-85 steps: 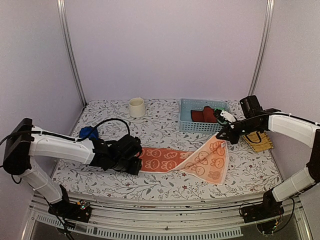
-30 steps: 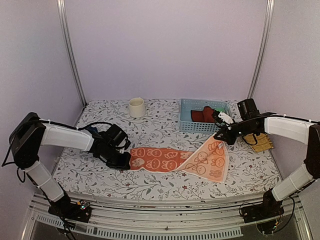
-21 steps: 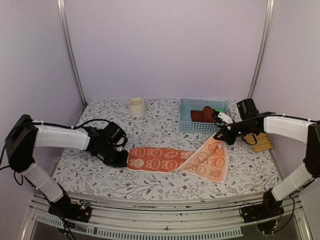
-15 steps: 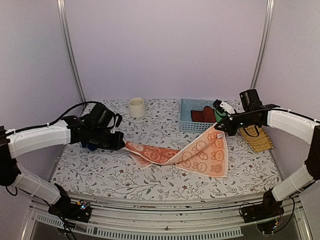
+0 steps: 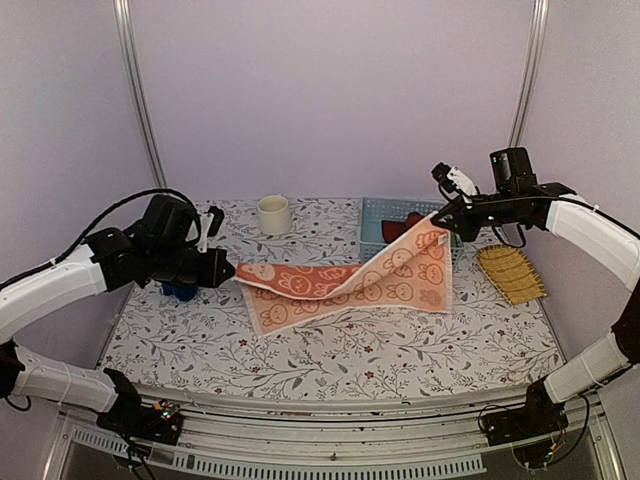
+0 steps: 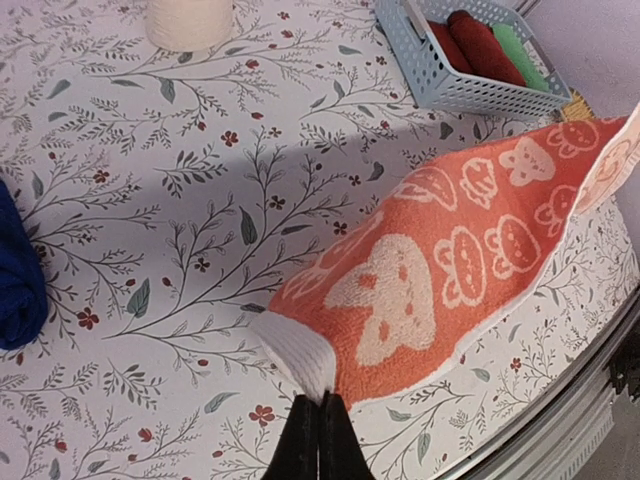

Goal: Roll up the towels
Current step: Pick up the towel from the center of the board, then flatten out the towel at the center of the board.

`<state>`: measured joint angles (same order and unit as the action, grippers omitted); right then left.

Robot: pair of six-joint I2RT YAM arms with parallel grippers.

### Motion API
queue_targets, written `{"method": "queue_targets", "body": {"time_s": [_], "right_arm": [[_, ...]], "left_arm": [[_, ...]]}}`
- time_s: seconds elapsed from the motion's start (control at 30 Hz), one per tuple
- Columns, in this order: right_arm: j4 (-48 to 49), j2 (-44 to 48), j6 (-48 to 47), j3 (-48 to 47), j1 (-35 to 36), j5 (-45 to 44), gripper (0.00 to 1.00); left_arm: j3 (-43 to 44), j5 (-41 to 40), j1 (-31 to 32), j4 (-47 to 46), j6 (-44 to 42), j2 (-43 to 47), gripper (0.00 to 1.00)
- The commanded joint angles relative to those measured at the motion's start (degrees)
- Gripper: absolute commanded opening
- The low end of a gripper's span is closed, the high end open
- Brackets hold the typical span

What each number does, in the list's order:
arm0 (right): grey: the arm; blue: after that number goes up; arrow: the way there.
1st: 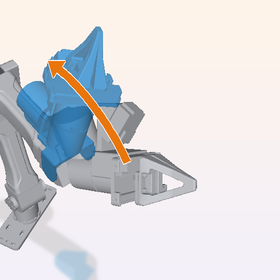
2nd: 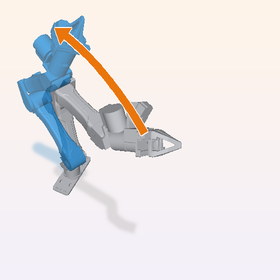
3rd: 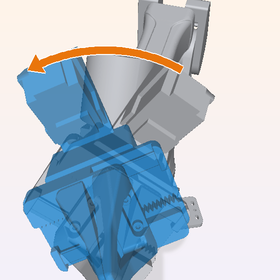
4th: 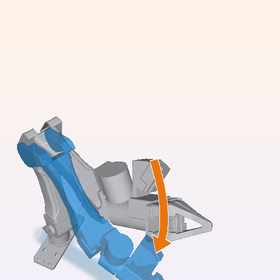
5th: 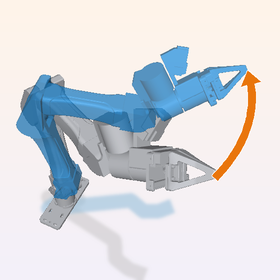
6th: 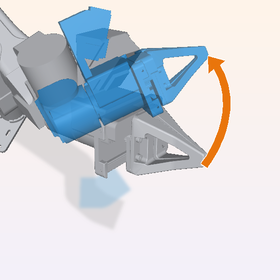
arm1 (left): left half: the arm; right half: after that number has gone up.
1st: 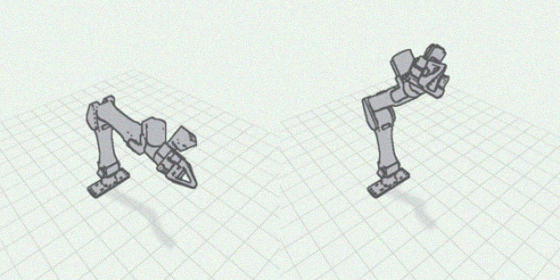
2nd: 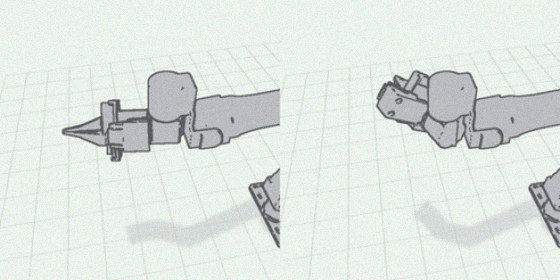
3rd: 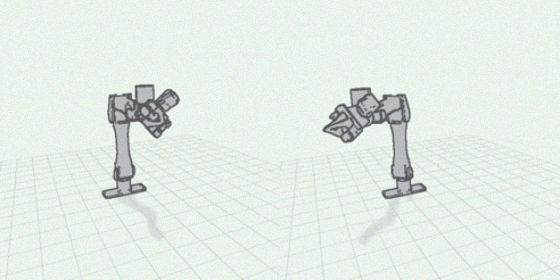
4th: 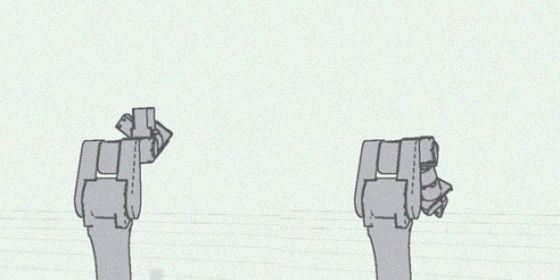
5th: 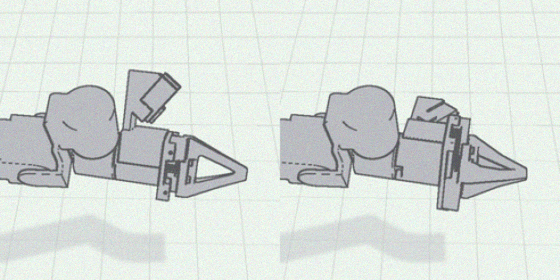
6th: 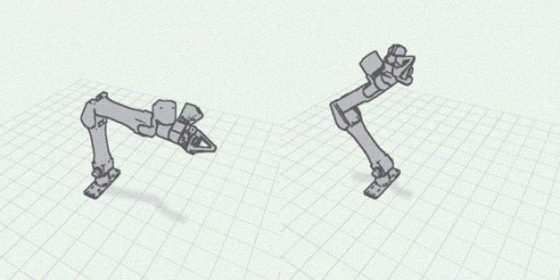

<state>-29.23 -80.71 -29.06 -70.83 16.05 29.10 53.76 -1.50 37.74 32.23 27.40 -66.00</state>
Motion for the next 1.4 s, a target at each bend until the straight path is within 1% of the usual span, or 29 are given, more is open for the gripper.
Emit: {"method": "queue_targets", "body": {"time_s": [0.0,0.2,0.27,0.37,0.47,0.57,0.63,0.7,0.77,0.83,0.87,0.93,1.0,1.1,1.17,1.23,1.3,1.37], "right_arm": [[-2.5,2.4,1.2,-1.3,-0.3,0.5,0.04],[-6.2,7.7,2.4,-4.1,-0.3,2.4,0.04],[-6.8,11.4,2.7,-3.3,-0.3,3.3,0.04],[-7.0,17.1,2.4,0.7,-0.3,5.8,0.04],[-7.8,22.7,0.4,7.5,-0.3,8.9,0.04],[-11.1,27.7,-2.6,12.1,-0.3,12.5,0.04],[-15.4,30.8,-5.6,13.3,-0.3,17.0,0.04],[-21.4,32.0,-9.3,11.9,-0.3,21.7,0.04],[-25.2,31.3,-12.2,10.5,-0.4,24.2,0.04],[-25.5,30.5,-13.3,10.3,-0.4,24.8,0.04],[-23.4,30.1,-11.4,10.8,-0.4,23.5,0.04],[-19.0,28.5,-8.7,12.6,-0.4,19.8,0.04],[-10.8,25.2,-4.8,15.7,-0.4,13.3,0.04],[-4.5,17.6,-1.0,17.9,-0.4,6.1,0.03],[-3.3,11.0,0.2,17.7,-0.3,3.7,0.03],[-2.9,4.0,1.4,17.0,-0.3,0.5,0.03],[-1.7,-2.2,2.1,16.7,-0.5,-1.8,0.08],[0.8,-6.8,2.9,16.1,-0.6,-3.8,0.09]], "left_arm": [[2.6,-0.7,-0.6,0.6,-1.1,4.1,0.00],[9.1,-1.9,-0.6,5.9,-2.3,8.8,0.00],[10.3,-1.7,-0.6,7.5,-2.5,11.4,0.00],[10.9,-0.2,-0.5,9.9,-3.2,14.5,0.00],[8.4,1.5,-0.5,11.1,-2.9,17.8,0.00],[4.5,5.6,-0.3,10.9,-1.8,21.5,0.00],[2.3,8.3,0.3,10.1,-0.9,24.3,0.00],[0.5,11.9,1.2,8.0,-0.2,27.5,0.00],[0.6,13.3,2.0,6.5,0.6,29.6,0.00],[1.7,11.8,2.1,6.4,0.5,29.3,0.00],[2.2,10.6,2.1,6.4,0.3,28.3,0.00],[2.6,8.8,2.1,6.2,-0.3,23.3,0.00],[2.5,6.3,2.0,5.4,-0.6,18.0,0.00],[1.6,3.9,1.6,2.9,-1.2,12.0,0.00],[0.6,2.7,0.4,1.4,-1.2,9.4,0.00],[-2.3,4.0,-2.2,-0.8,-0.5,7.2,0.00],[-5.5,4.8,-4.7,-4.4,-0.1,4.8,0.00],[-7.7,5.0,-6.6,-9.9,-0.5,2.1,0.00]]}}
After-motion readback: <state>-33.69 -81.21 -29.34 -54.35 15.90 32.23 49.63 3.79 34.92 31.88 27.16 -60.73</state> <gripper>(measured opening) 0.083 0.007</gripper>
